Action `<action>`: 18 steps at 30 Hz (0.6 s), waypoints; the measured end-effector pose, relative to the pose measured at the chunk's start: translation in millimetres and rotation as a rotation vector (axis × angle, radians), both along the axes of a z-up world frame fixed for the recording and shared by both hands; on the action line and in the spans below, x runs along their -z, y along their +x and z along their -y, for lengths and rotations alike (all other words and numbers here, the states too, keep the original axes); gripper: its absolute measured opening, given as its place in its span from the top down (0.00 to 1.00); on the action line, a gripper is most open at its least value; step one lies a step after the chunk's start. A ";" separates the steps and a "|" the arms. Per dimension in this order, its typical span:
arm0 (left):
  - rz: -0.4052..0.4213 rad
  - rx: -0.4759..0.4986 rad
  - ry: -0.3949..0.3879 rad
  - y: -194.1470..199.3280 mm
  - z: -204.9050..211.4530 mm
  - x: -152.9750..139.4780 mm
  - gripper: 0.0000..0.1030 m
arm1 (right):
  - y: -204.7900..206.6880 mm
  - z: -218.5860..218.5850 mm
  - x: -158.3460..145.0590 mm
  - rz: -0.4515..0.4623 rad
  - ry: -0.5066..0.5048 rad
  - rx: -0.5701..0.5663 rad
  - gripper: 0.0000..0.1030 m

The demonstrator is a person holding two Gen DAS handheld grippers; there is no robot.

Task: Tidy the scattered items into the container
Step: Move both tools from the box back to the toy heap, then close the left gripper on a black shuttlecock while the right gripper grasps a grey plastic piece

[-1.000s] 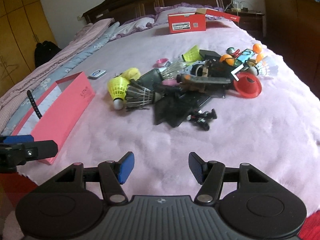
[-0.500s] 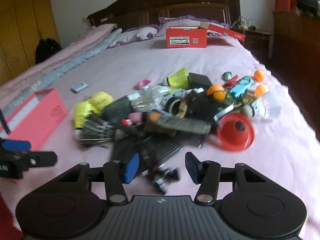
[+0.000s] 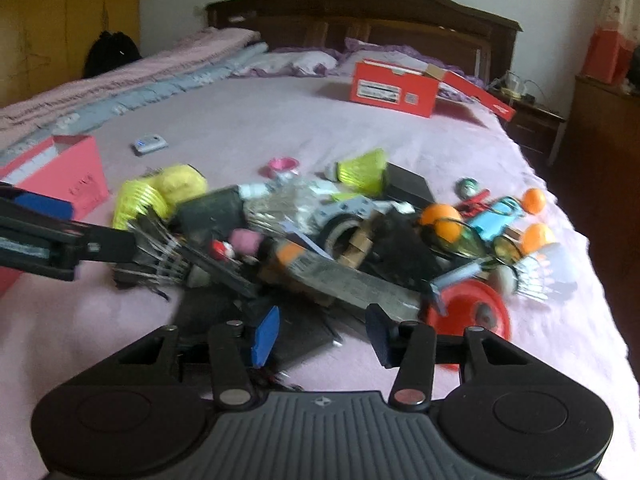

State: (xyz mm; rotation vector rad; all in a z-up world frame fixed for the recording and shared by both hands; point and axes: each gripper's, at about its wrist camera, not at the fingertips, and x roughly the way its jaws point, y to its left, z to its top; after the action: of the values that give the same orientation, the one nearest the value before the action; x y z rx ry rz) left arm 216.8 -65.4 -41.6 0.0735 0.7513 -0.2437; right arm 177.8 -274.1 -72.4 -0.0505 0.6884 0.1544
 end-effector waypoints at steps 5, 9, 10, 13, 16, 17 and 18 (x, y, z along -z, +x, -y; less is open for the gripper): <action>-0.023 0.044 -0.043 7.2 -2.3 12.1 0.28 | 7.1 -29.0 1.7 0.016 -0.036 -0.112 0.63; -0.030 0.081 -0.054 11.6 1.3 20.1 0.28 | 13.1 -54.8 7.7 0.030 -0.126 -0.181 0.66; -0.027 0.084 -0.046 12.7 2.8 21.5 0.28 | 14.3 -58.9 8.3 0.032 -0.136 -0.190 0.66; -0.019 0.089 -0.028 16.4 5.9 25.0 0.28 | 18.1 -65.7 10.5 0.036 -0.149 -0.199 0.66; -0.013 0.089 -0.022 18.3 5.9 27.3 0.29 | 20.0 -68.6 12.6 0.038 -0.162 -0.206 0.66; -0.012 0.089 -0.018 18.1 5.7 28.2 0.29 | 20.5 -68.8 13.0 0.037 -0.162 -0.206 0.66; -0.010 0.088 -0.016 17.5 4.9 28.7 0.31 | 21.2 -68.9 13.3 0.037 -0.159 -0.206 0.66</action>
State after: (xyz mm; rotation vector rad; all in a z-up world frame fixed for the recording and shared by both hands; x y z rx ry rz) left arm 234.3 -70.3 -70.3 0.0905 0.7571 -0.3344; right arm 199.0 -205.2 -85.6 -0.2768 0.6572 0.2957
